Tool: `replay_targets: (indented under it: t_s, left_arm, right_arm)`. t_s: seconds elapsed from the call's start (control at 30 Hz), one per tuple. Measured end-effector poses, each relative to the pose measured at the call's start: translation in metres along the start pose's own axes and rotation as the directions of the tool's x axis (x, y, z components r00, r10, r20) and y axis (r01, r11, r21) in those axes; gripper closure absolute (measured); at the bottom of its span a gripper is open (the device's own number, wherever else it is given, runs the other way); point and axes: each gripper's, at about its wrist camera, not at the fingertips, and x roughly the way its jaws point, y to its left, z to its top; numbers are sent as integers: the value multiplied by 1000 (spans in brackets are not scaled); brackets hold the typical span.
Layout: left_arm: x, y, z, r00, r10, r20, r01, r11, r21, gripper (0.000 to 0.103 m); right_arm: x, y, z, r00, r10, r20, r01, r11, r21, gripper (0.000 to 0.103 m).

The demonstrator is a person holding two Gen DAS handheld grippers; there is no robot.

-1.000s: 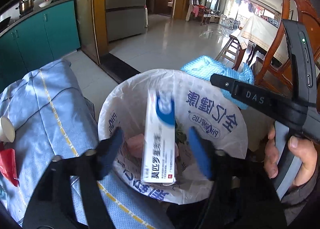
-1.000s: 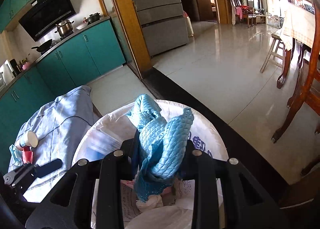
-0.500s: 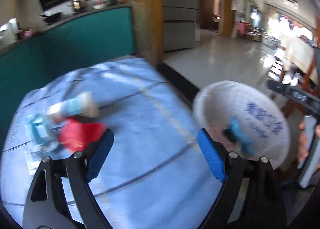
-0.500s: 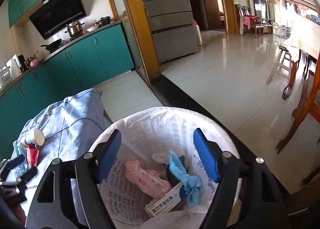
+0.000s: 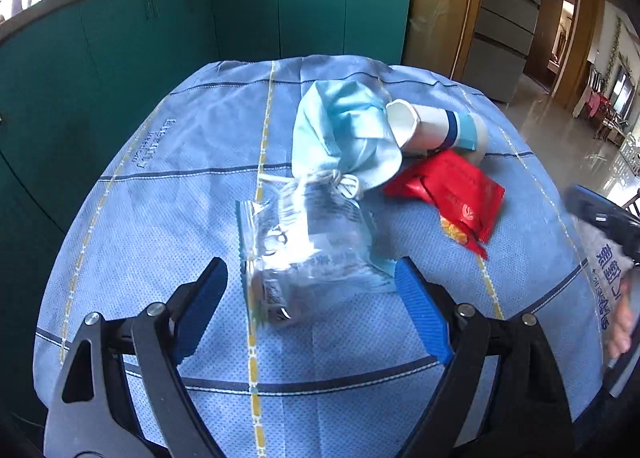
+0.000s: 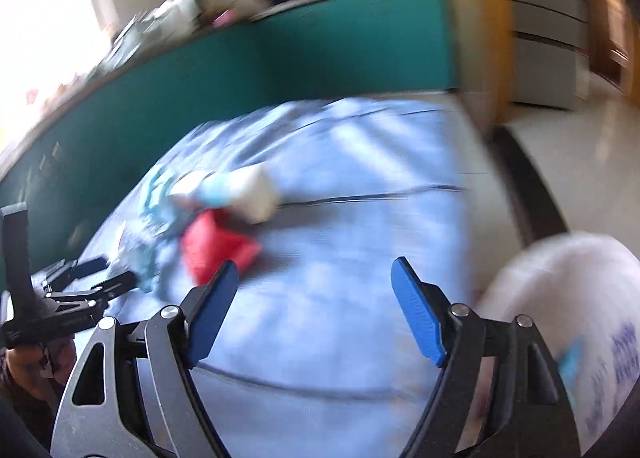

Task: Collect trash
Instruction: 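Move both tools back to the table and close the right gripper on the red wrapper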

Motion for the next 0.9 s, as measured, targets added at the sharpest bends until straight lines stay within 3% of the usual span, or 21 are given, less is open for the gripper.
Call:
replay_targets:
  t_s: [0.13, 0.3, 0.33, 0.37, 0.4, 0.5, 0.73, 0.83, 0.9]
  left_arm:
    - [-4, 7, -8, 1000, -2, 3, 2, 1000, 13, 17]
    - [-12, 19, -17, 1000, -2, 1, 2, 1000, 30, 17]
    - [-13, 21, -17, 1000, -2, 4, 2, 1000, 26, 17]
    - [-15, 25, -17, 1000, -3, 9, 3, 1000, 17, 17]
    - [-16, 28, -17, 1000, -3, 13, 3, 1000, 8, 17]
    - [-19, 35, -15, 1000, -9, 28, 10, 1000, -19, 17]
    - [-18, 33, -7, 998, -64, 28, 65, 997, -47, 12]
    - [-9, 23, -2, 997, -71, 0, 71, 997, -32, 10]
    - [-2, 15, 0, 998, -58, -20, 58, 998, -24, 10]
  right_arm:
    - [50, 53, 17, 997, 19, -79, -29, 991, -131, 26]
    - [73, 69, 27, 989, 80, -127, -96, 988, -124, 26]
    - [77, 74, 26, 986, 85, -142, -105, 986, -134, 29]
    - [78, 77, 24, 984, 85, -155, -109, 983, -151, 45]
    - [81, 79, 22, 981, 82, -174, -112, 980, -168, 51]
    - [75, 81, 13, 976, 106, -193, -141, 974, -178, 58]
    - [26, 55, -13, 982, 88, -167, -115, 980, -165, 58]
    - [12, 31, -21, 990, 14, -140, -32, 991, -128, 47]
    - [7, 16, -23, 992, -17, -121, 6, 996, -86, 34]
